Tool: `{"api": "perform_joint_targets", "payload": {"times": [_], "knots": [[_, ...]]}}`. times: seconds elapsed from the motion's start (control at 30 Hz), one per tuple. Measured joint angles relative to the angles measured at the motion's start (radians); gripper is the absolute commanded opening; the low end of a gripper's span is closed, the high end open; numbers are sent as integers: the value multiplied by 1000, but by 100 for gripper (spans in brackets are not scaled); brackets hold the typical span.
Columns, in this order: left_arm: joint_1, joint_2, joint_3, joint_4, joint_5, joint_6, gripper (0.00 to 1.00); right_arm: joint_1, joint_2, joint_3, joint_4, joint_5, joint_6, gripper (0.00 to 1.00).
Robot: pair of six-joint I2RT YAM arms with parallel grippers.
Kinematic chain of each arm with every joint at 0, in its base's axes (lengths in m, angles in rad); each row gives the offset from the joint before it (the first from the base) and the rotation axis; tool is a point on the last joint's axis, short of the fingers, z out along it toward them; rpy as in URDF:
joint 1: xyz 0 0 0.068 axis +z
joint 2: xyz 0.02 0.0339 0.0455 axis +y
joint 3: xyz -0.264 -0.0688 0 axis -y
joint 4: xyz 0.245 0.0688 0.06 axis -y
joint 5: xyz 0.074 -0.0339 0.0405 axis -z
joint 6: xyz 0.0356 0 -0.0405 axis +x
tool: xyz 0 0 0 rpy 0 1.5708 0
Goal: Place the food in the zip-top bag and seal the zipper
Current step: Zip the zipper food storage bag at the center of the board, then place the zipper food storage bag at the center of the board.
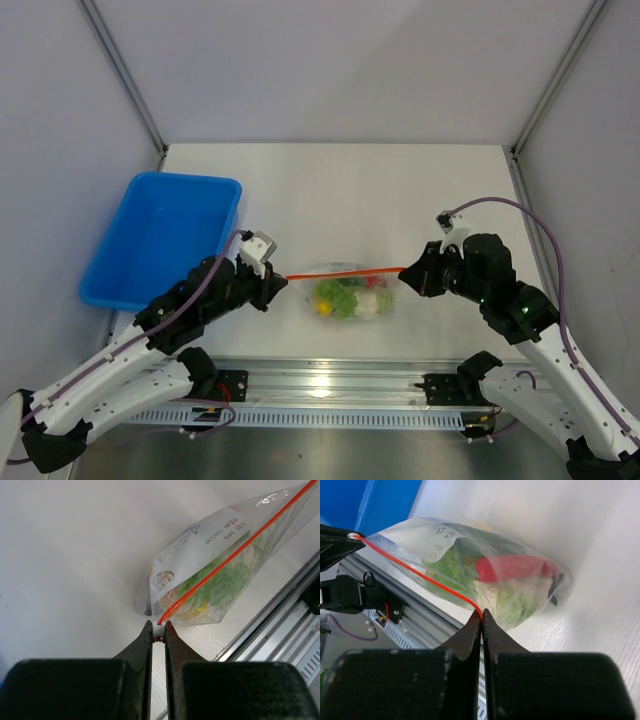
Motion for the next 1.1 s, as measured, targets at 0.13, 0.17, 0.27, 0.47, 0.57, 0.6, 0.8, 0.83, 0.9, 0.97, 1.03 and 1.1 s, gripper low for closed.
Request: {"api": "perform_joint_targets", "payload": {"times": [0.13,0.17,0.27,0.47,0.57,0.6,0.8,0.83,0.9,0.97,1.03,1.1], "knots": [[2,-46,-16,-13,-15,-13,46,0,-25,-8,-2,-44,3,0],[7,-56,-18,-20,-27,-13,62,-2,-39,-13,-5,-53,2,0],[17,-71,-18,-37,-53,-13,99,-4,-68,-13,-16,-95,-2,0],[19,-125,-18,-52,-105,-23,99,-4,-48,26,-30,-228,-12,0],[19,-169,-18,-52,-132,-23,100,-4,56,108,-33,-260,-3,0],[19,-184,-18,-51,-141,-23,100,-4,91,129,-29,-267,1,0],[19,-222,-6,-53,-164,-23,99,-23,345,202,12,-257,39,0],[19,-224,-3,-55,-163,-23,100,-41,380,205,22,-256,46,0],[19,-230,-2,-57,-153,-23,100,-83,437,214,39,-253,56,0],[19,-236,-2,-63,-141,-24,100,-139,503,232,56,-240,63,0],[19,-238,-2,-64,-122,-29,99,-187,577,263,65,-209,62,0],[19,-239,-2,-68,-98,-32,100,-219,646,301,74,-176,62,0]]}}
